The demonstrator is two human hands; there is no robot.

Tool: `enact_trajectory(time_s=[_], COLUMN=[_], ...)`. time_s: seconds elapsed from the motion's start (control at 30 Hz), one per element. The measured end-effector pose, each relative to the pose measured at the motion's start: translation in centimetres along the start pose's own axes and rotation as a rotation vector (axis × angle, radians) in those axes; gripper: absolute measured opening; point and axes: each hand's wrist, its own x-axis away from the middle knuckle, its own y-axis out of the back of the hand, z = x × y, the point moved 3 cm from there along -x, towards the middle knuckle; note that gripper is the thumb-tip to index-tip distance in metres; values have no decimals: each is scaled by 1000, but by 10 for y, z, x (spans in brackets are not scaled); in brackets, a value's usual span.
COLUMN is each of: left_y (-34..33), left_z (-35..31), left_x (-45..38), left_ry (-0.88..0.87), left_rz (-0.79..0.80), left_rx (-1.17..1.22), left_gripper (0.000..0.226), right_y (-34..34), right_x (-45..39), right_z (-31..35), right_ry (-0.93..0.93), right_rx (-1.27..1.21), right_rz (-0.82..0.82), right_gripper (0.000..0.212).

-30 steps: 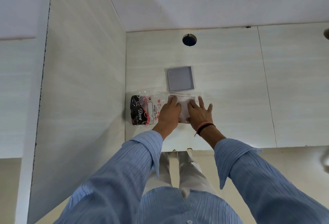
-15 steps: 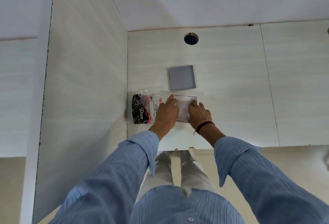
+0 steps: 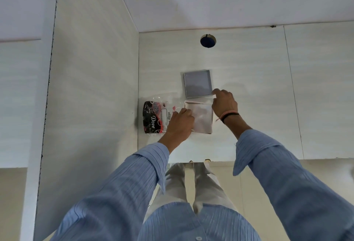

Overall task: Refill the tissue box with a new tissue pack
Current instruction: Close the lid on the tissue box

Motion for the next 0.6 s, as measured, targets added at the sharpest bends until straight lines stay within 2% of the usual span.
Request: enact_trajectory(time_s=[0.17, 0.23, 0.3, 0.43, 0.6], left_y=[-4, -4, -6, -10, -5], left_z=[1, 1, 2, 4, 7], left_x=[3, 5, 6, 9, 5], left_ry=[8, 40, 54, 37, 32], left_rz=[-64, -74, -64, -78, -87], left_rx=[90, 133, 144, 128, 162], left_gripper=[19, 30, 40, 40, 34], right_y=[-15, -19, -21, -24, 0], right_x=[-26, -30, -32, -32, -24], right_z=[-11, -10, -8, -7, -6], right_ry=[9, 7, 8, 3, 4], right_rx=[-11, -15, -21, -44, -335], right_rz=[115, 126, 105, 74, -51], right_gripper=[41, 37, 31, 24, 22])
